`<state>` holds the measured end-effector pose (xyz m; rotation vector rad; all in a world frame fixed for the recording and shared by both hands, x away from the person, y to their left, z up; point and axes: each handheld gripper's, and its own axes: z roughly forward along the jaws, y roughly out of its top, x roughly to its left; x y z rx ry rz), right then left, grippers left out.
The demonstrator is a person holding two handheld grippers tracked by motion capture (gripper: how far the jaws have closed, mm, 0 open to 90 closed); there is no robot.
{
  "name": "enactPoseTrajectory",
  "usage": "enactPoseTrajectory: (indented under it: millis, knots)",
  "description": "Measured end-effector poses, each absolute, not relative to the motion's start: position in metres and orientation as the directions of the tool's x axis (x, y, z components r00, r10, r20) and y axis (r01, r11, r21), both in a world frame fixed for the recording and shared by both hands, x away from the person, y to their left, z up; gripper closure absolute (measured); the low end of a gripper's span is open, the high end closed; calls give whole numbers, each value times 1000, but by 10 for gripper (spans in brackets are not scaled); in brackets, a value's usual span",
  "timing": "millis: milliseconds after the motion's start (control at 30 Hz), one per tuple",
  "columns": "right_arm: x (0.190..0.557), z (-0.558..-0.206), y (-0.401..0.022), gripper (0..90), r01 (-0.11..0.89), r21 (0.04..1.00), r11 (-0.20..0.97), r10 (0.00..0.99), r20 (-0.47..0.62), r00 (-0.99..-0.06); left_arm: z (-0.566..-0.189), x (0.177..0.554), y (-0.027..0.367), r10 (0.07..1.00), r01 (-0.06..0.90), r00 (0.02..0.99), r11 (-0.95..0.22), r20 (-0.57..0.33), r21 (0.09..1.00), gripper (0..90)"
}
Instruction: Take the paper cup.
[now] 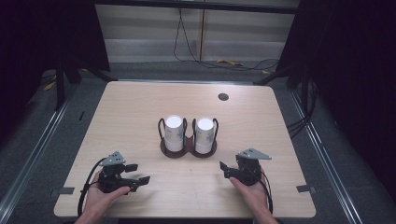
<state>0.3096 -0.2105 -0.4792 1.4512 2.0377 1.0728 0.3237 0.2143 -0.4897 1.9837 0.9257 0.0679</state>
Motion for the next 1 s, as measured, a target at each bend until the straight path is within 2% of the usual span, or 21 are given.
enactPoseTrajectory:
  millis: [333,433,800,1000]
  knots:
    - [309,-478,-206,272,597,777,202,903,87,-420,-490,327,213,635,577,715,-300,-293,760,222]
    - [309,-477,-200,245,573,778,255,880,58,-471,-490,325,213,628,570,723,-306,-288,762,218]
    - [303,-476,-189,235,550,766,332,790,93,-606,-490,326,211,620,558,736,-328,-271,763,213]
    - [303,-474,-186,238,537,767,352,770,90,-632,-489,325,211,624,557,735,-331,-266,761,213]
